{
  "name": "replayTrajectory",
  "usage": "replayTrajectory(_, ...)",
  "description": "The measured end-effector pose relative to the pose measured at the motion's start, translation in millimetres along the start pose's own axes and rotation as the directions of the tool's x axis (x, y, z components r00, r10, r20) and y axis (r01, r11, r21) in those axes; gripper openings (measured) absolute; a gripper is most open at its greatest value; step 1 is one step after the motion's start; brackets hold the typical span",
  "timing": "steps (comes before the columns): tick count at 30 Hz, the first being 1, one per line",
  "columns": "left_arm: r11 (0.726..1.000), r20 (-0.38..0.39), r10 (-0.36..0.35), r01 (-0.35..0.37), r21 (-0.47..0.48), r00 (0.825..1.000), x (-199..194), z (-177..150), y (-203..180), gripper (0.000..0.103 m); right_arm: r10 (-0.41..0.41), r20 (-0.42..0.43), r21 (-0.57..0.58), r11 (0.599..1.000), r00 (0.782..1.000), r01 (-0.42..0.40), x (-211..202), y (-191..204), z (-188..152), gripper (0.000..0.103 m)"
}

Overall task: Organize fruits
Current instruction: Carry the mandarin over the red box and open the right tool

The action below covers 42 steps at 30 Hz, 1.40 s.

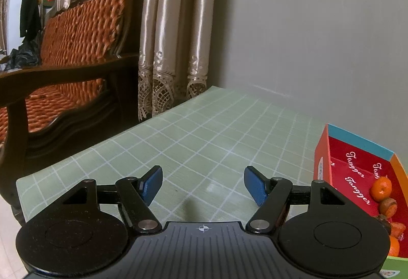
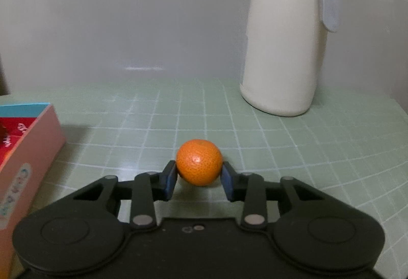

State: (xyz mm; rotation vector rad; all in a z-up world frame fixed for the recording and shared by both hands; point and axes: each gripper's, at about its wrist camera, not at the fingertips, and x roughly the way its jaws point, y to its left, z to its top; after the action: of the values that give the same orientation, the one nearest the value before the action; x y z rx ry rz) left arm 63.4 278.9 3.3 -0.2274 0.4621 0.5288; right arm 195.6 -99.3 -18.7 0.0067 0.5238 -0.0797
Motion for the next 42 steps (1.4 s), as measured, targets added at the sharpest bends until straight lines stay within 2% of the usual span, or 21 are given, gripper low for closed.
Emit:
replayTrajectory(13,1.0,0.007,-0.006,0.006,0.024,1.0,-15.7,4.3,-5.7,0.071,0.099,0.09,-0.02,0.995,0.991,-0.098,-53.6,7.9,16.8,0.035)
replayTrajectory(17,0.999,0.015,0.001,-0.002,0.036,1.0,-18.5,4.6,-7.8,0.08,0.136,0.106,-0.023,0.991,0.985,-0.135,-64.9,17.2,20.6,0.035)
replayTrajectory(25,0.999,0.021,0.002,-0.003,0.047,1.0,-21.6,5.3,-6.3,0.082,0.226,0.109,-0.076,0.973,0.968,-0.219,-74.5,61.1,18.1,0.035)
replayTrajectory(30,0.998,0.026,0.012,-0.013,0.053,1.0,-22.3,4.9,-2.7,0.09,0.282,0.099,-0.106,0.956,0.954,-0.272,-76.3,92.1,13.2,0.035)
replayTrajectory(42,0.998,0.026,0.033,-0.035,0.059,0.999,-19.8,5.6,10.1,0.098,0.366,0.051,-0.159,0.921,0.929,-0.355,-75.5,148.2,-0.5,0.035)
